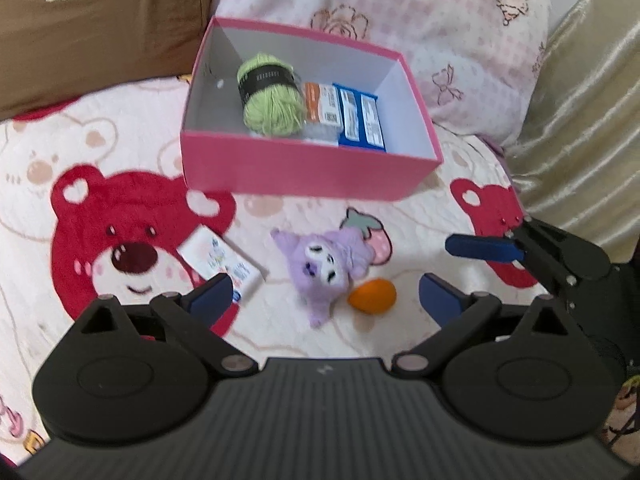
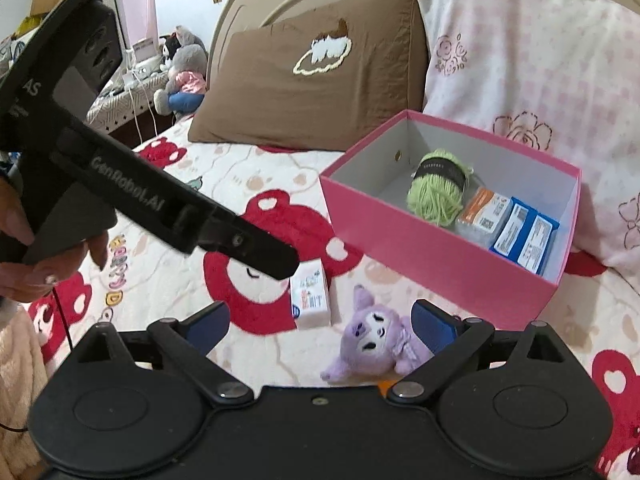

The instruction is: Organize objects

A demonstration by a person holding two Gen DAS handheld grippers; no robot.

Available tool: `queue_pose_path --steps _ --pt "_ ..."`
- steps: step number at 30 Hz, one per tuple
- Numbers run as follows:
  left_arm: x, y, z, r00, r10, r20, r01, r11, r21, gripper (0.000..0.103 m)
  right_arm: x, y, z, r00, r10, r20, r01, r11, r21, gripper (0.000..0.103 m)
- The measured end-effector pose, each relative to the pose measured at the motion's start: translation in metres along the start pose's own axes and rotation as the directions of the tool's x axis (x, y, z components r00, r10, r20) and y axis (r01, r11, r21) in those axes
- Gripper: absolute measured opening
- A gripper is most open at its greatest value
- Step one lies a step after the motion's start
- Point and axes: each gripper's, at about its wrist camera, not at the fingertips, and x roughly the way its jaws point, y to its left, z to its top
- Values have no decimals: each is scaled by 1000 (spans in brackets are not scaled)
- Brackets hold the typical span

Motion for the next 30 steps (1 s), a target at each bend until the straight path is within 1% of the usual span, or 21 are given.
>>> queue_pose_path --steps 5,7,10,17,19,22,25,28,30 --pt "6 4 -15 1000 -19 -9 19 1000 -3 101 4 2 -10 1000 -9 -25 9 1000 -2 99" --pt "7 3 -18 1000 -15 -11 16 1000 10 101 4 3 -9 999 -15 -46 14 1000 -25 99" --pt "6 1 -22 1000 -7 -17 8 1000 26 101 1 5 -10 998 -41 -56 38 997 -61 99" --pt "5 0 -29 999 -16 -41 17 999 34 98 0 7 -17 996 -52 -66 49 997 -58 99" --pt "8 3 -33 999 -13 -38 14 1000 27 98 3 7 -19 996 -52 -69 49 998 -44 99" --pt "13 13 -38 1000 -12 -18 12 1000 -12 97 12 5 -21 996 -53 -77 53 999 1 99" --pt "20 22 -43 1000 -2 -19 1 999 -42 97 23 -1 -26 994 -52 -100 56 998 40 99" --pt "30 27 -47 1000 -1 -8 0 998 -69 96 34 -6 -32 990 -78 -121 86 994 63 99" --pt "34 29 -48 1000 6 14 -5 997 -80 93 42 -14 -37 987 -83 -140 100 988 120 99"
